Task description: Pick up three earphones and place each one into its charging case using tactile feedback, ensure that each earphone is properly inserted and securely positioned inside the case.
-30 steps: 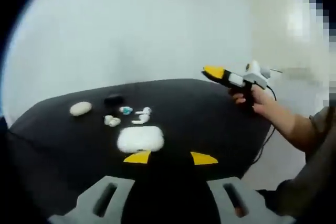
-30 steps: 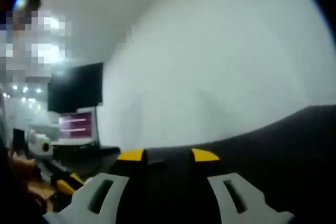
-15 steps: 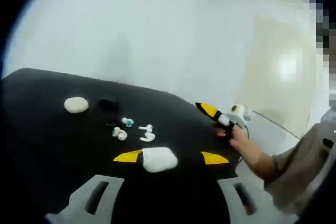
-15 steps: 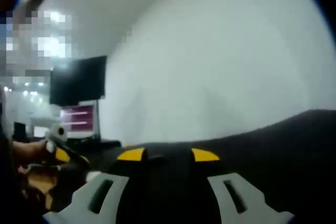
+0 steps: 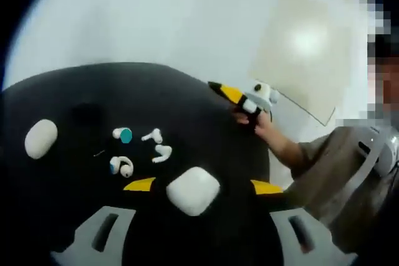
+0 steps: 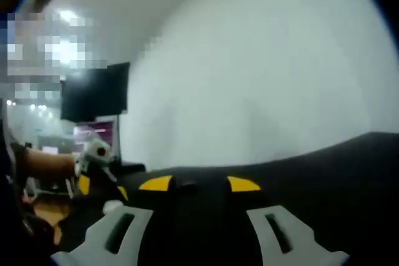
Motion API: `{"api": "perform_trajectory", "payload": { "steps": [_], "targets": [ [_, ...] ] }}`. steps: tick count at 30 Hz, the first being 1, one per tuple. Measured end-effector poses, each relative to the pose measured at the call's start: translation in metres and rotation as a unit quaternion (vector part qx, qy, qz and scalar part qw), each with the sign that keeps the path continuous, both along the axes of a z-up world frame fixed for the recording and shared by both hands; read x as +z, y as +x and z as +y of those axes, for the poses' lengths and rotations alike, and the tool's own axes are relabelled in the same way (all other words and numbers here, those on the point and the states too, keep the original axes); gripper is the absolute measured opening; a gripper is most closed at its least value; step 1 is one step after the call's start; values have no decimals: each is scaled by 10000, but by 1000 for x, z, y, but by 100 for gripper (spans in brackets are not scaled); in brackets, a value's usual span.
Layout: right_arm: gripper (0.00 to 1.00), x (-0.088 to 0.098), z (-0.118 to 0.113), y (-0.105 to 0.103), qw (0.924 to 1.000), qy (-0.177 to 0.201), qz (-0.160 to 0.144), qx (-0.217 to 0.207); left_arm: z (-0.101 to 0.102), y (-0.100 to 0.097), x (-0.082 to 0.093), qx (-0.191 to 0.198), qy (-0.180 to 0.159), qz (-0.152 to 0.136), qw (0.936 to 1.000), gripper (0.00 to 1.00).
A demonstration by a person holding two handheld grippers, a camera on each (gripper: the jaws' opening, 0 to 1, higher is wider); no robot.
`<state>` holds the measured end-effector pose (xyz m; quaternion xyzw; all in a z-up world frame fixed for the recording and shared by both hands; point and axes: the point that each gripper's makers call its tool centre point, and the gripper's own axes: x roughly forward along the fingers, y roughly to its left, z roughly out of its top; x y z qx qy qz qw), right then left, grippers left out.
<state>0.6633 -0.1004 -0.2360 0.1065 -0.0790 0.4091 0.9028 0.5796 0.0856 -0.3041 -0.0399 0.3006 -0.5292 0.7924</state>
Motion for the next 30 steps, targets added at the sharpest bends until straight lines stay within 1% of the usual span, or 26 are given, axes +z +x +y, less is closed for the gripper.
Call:
{"api": "perform_trajectory", "payload": {
  "steps": [1, 2, 3, 4, 5, 6, 7, 8, 9, 10, 11, 12, 14, 15, 17, 18, 20, 21, 22, 23, 25, 26, 27, 28, 30],
  "targets": [
    [34, 0, 0, 0, 10000, -4, 4, 12, 0, 1, -2, -72, 26, 43, 10000, 53],
    [34, 0, 1, 1, 10000, -3, 9, 22, -1, -4, -5, -155, 65, 259, 9995, 52],
    [34, 0, 1, 1, 10000, 0, 15, 24, -2, -7, -7, -192, 44, 593, 9980, 52],
    [34, 0, 1, 1, 10000, 1, 18, 18, -5, -12, -6, -263, -89, 920, 9954, 52],
    [34, 0, 0, 1, 10000, 2, 19, -2, -8, -11, -1, -227, -351, 1076, 9933, 53],
    [34, 0, 0, 1, 10000, 10, 26, -19, -7, -7, 0, -85, -436, 1221, 9915, 52],
    [34, 0, -1, 1, 10000, 29, 31, -25, -5, -4, -3, 8, -397, 1354, 9900, 48],
    [34, 0, -1, 1, 10000, 52, 34, -27, -6, -5, -6, 41, -300, 1283, 9913, 40],
    [34, 1, -1, 2, 10000, 67, 35, -31, -4, -3, -12, 79, -98, 1137, 9934, 34],
    [34, 1, -2, 2, 10000, 76, 38, -36, -1, 2, -16, -20, 161, 714, 9973, 29],
    [34, 1, -2, 2, 10000, 81, 42, -36, -2, 1, -15, -108, 178, 474, 9987, 27],
    [34, 1, -2, 2, 9999, 82, 46, -37, -5, -4, -15, -117, 116, 653, 9977, 31],
    [34, 0, -1, 2, 10000, 59, 53, -41, -7, -7, -13, -167, 9, 643, 9978, 36],
    [34, 0, -1, 2, 10000, 39, 54, -43, -8, -7, -14, -146, 6, 589, 9982, 35],
    [34, -1, 0, 3, 10000, 8, 59, -49, -9, -6, -18, 83, 142, 290, 9994, 30],
    [34, -2, 0, 3, 10000, -7, 56, -55, -12, -12, -17, 85, 50, 361, 9993, 30],
    [34, -2, -1, 3, 10000, -14, 55, -68, -14, -12, -17, 86, 30, 21, 10000, 31],
    [34, -2, -1, 3, 10000, -7, 55, -74, -15, -16, -18, 77, 15, -19, 10000, 31],
    [34, -2, -1, 3, 9999, -5, 63, -79, -15, -16, -18, 42, 7, -186, 9998, 31],
    [34, -2, -1, 3, 9999, -10, 71, -83, -16, -17, -20, 4, 84, -461, 9989, 30],
    [34, -3, 0, 3, 9999, -36, 70, -85, -10, -9, -21, 28, 206, -874, 9960, 28],
    [34, -3, 1, 3, 9999, -64, 64, -79, -10, -9, -21, 91, 206, -942, 9953, 28],
    [34, -4, 3, 3, 9999, -121, 59, -62, -10, -11, -22, 150, 186, -905, 9956, 28],
    [34, -6, 4, 3, 9998, -172, 54, -52, -9, -11, -20, 204, 164, -934, 9953, 28],
    [34, -8, 7, 2, 9996, -261, 51, -15, -8, -9, -19, 279, 14, -1001, 9946, 28]
  ]
}}
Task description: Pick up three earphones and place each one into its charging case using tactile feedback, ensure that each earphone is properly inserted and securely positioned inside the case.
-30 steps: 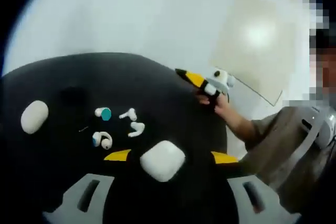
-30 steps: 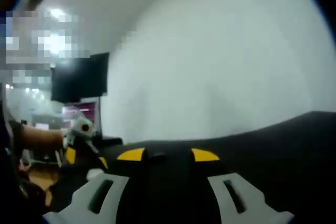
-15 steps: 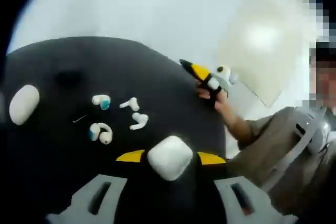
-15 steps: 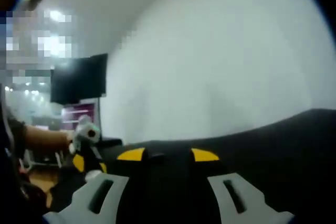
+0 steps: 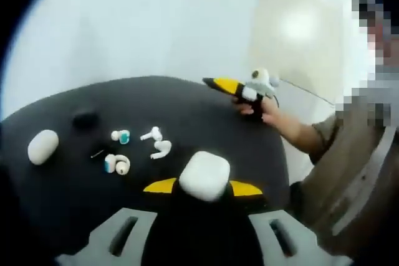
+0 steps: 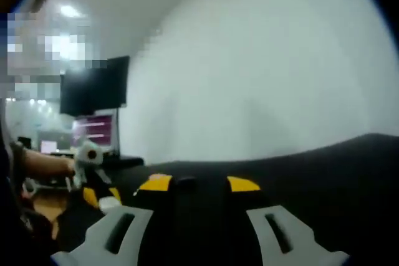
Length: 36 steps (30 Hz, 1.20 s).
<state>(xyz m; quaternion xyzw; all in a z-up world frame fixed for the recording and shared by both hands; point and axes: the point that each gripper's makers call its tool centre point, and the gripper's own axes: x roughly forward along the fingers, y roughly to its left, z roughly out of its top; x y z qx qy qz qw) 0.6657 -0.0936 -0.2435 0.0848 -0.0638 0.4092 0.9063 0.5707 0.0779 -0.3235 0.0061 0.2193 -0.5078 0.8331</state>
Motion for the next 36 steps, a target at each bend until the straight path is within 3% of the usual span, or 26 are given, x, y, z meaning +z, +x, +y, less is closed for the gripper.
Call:
{"api": "perform_trajectory", "payload": {
  "steps": [3, 5, 7, 8, 10, 11, 12, 13, 14, 16, 17, 20, 22, 23, 25, 27, 30, 31, 33, 36],
  "targets": [
    [34, -10, 16, -9, 9981, -185, 276, 522, 2, -1, 1, -47, -165, -210, 9996, 28],
    [33, -31, 28, -14, 9904, -749, 846, 797, 2, -1, 1, -142, -139, -431, 9989, 28],
    [32, -37, 36, -13, 9878, -1285, 655, 593, -7, -10, 2, -166, -123, -480, 9986, 28],
    [29, -40, 44, -17, 9846, -1436, 698, 716, -7, -11, 3, -172, -126, -509, 9985, 27],
    [28, -49, 70, -40, 9699, -1410, 1294, 1508, -8, -13, 4, -195, -129, -606, 9979, 27],
    [29, -52, 84, -56, 9544, -1359, 1706, 2038, -9, -14, 4, -225, -117, -693, 9973, 27],
    [29, -56, 100, -74, 9334, -1332, 2078, 2606, -9, -14, 5, -277, -80, -827, 9962, 27],
    [29, -58, 110, -82, 9203, -1398, 2227, 2896, -10, -16, 5, -300, -55, -909, 9954, 27],
    [29, -61, 118, -85, 9145, -1495, 2257, 3006, -10, -17, 6, -333, -15, -1030, 9941, 27],
    [29, -63, 130, -78, 9163, -1582, 2162, 2975, -8, -11, 7, -351, 27, -1202, 9921, 27],
    [29, -65, 138, -80, 9133, -1593, 2232, 3011, -8, -10, 7, -362, 55, -1306, 9908, 27],
    [29, -69, 158, -96, 8905, -1398, 2586, 3472, -7, -15, 10, -458, 174, -1717, 9839, 27],
    [27, -65, 168, -101, 8867, -1157, 2733, 3544, -6, -9, 10, -500, 251, -1979, 9786, 27],
    [25, -69, 167, -98, 8978, -1444, 2435, 3373, -6, -8, 10, -499, 252, -1991, 9784, 27],
    [26, -67, 167, -106, 9040, -1490, 2087, 3420, -5, -10, 10, -489, 270, -2038, 9774, 27],
    [26, -66, 165, -109, 9151, -1560, 1692, 3311, -5, -12, 11, -477, 294, -2115, 9758, 27],
    [26, -62, 165, -115, 9253, -1751, 1071, 3188, -4, -14, 12, -429, 202, -2002, 9786, 27],
    [26, -60, 166, -118, 9268, -1844, 755, 3183, -4, -17, 11, -429, 52, -1699, 9845, 28],
    [26, -54, 167, -128, 9258, -2107, -175, 3135, -6, -19, 16, -432, -155, -1552, 9868, 34],
    [22, -47, 169, -145, 9179, -2281, -996, 3091, -6, -17, 22, -341, -347, -1339, 9898, 32]
  ]
}}
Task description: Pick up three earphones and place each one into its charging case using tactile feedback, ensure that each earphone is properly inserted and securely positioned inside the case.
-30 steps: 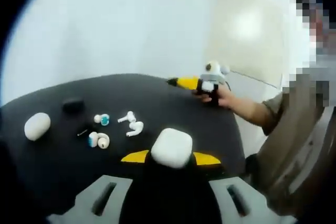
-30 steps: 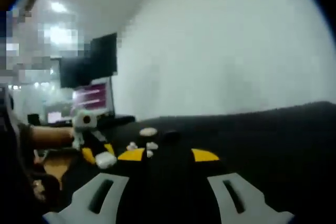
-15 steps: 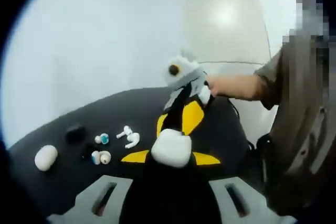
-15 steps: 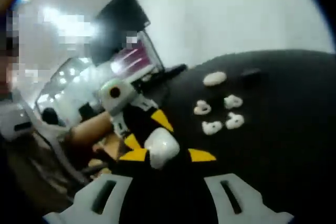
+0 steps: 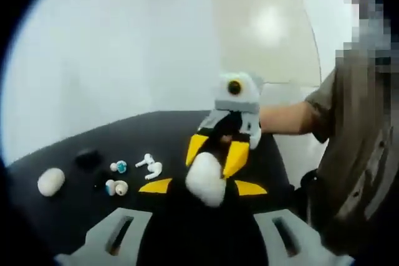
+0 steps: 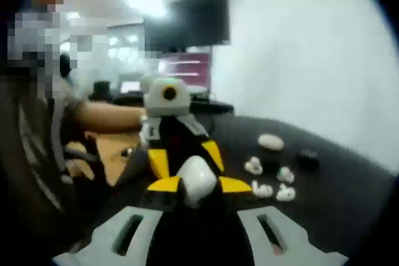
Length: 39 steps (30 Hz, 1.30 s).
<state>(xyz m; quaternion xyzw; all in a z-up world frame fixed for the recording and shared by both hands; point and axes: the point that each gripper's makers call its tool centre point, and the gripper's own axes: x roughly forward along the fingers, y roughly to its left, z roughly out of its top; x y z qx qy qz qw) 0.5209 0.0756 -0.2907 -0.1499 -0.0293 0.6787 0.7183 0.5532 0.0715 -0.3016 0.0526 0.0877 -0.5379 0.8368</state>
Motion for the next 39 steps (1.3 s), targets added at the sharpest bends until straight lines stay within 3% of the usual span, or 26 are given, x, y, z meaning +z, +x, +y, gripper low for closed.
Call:
{"api": "perform_trajectory", "payload": {
  "steps": [1, 3, 4, 6, 8, 10, 15, 17, 18, 21, 29, 31, 35, 39],
  "targets": [
    [21, -2, -2, 20, 9998, 10, -187, 7, 0, 0, 0, 0, 0, -10, 10000, 30],
    [20, -2, -2, 16, 9993, -22, -374, 28, -6, -13, -1, -271, 59, -20, 9996, 22],
    [20, -4, 0, 15, 9996, -21, -290, 16, -7, -19, -3, -390, 84, 62, 9992, 16],
    [21, -8, 1, 18, 9991, -17, 421, -38, -6, -18, -2, -314, 80, 141, 9994, 14],
    [21, -14, 2, 22, 9928, -153, 1188, -16, -5, -19, -3, -315, 98, 195, 9993, 13],
    [22, -17, 2, 23, 9882, -263, 1504, 130, -5, -21, -4, -339, 165, 137, 9992, 13],
    [20, -19, -1, 24, 9901, -319, 1354, 205, -3, -22, -7, -358, 221, 160, 9990, 14],
    [18, -27, -3, 24, 9914, -583, 1146, 259, -3, -23, -6, -372, 207, 139, 9990, 16],
    [18, -26, -3, 26, 9932, -573, 989, 235, -4, -24, -1, -423, 27, 167, 9990, 19],
    [17, -26, -3, 25, 9929, -554, 1031, 194, -3, -25, 11, -418, -423, 419, 9973, 25],
    [17, -27, -4, 23, 9943, -562, 893, 176, -5, -19, 6, -292, -219, 232, 9991, 16],
    [17, -27, -4, 21, 9949, -565, 810, 184, -4, -18, 6, -322, -222, 446, 9982, 16],
    [18, -27, -4, 17, 9974, -597, 322, 261, -7, -22, 4, -460, -353, 1263, 9903, 15],
    [18, -25, -3, 14, 9979, -579, 101, 257, -5, -19, 3, -456, -424, 1441, 9876, 15]
  ]
}}
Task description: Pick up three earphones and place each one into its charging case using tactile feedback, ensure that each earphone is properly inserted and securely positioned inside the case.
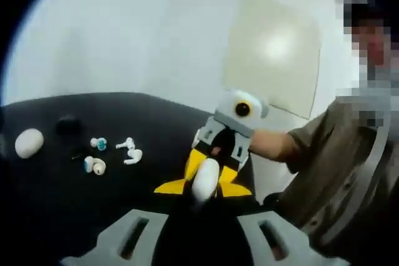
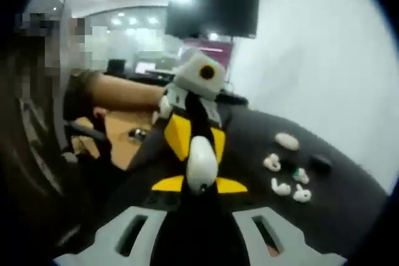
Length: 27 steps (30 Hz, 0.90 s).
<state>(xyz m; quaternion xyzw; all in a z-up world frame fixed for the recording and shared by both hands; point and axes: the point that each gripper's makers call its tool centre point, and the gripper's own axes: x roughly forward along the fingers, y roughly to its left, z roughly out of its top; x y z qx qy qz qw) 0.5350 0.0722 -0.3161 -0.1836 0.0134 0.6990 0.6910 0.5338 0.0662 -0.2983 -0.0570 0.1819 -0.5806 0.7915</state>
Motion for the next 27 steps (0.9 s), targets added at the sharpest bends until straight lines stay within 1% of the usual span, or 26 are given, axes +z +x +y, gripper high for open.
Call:
{"api": "perform_trajectory", "payload": {
  "steps": [3, 7, 9, 10, 11, 12, 13, 14, 15, 16, 17, 18, 19, 20, 21, 22, 23, 24, 25, 27],
  "targets": [
    [18, 1, 0, -2, 9999, 4, -102, 36, 0, -1, 0, -58, -36, 111, 9999, 15],
    [18, 2, 2, -7, 9998, 4, -212, 45, -3, -7, 1, -85, -87, 175, 9998, 15],
    [18, 2, 2, -9, 9995, 10, -318, 49, -2, -7, 3, -112, -169, 281, 9994, 15],
    [18, 3, 2, -11, 9992, 22, -405, 59, -2, -9, 5, -146, -282, 466, 9984, 15],
    [18, 3, 2, -11, 9984, 29, -554, 73, -1, -10, 7, -161, -373, 623, 9972, 16],
    [18, 5, 3, -13, 9969, 47, -775, 86, -1, -11, 10, -162, -523, 879, 9946, 16],
    [17, 4, 3, -15, 9968, 37, -795, 73, -1, -11, 13, -157, -697, 1205, 9901, 16],
    [17, 4, 4, -16, 9964, 43, -839, 82, 0, -10, 19, -158, -914, 1508, 9842, 14],
    [17, 9, 7, -16, 9944, 169, -1037, 95, 3, -9, 24, -208, -1090, 1732, 9786, 13],
    [17, 5, 7, -16, 9940, 35, -1086, 95, 5, -7, 20, -142, -1021, 1888, 9766, 13],
    [17, 5, 8, -15, 9959, 48, -906, 47, 6, -2, 19, -60, -1041, 1837, 9774, 14],
    [17, 6, 8, -15, 9962, 97, -857, 69, 10, 8, 17, 244, -1010, 1695, 9800, 13],
    [17, 3, 7, -14, 9973, 19, -730, 17, 14, 24, 12, 675, -907, 1336, 9846, 16],
    [17, 4, 8, -13, 9990, 71, -436, 1, 14, 25, 12, 696, -935, 1341, 9841, 23],
    [17, 4, 9, -13, 9990, 78, -430, 54, 13, 26, 12, 768, -969, 1300, 9838, 30],
    [17, 3, 8, -12, 9997, 37, -239, 26, 15, 27, 11, 789, -920, 1152, 9859, 30],
    [17, 1, 9, -11, 10000, 13, 25, -10, 16, 26, 12, 747, -909, 1085, 9871, 30],
    [17, 0, 8, -10, 9995, -12, 303, -12, 17, 24, 12, 697, -912, 1079, 9875, 29],
    [17, -1, 9, -9, 9988, -41, 495, -11, 18, 21, 12, 595, -921, 1058, 9883, 29],
    [17, -1, 8, -8, 9963, -58, 853, 32, 18, 9, 12, 206, -878, 1040, 9905, 28]
  ]
}}
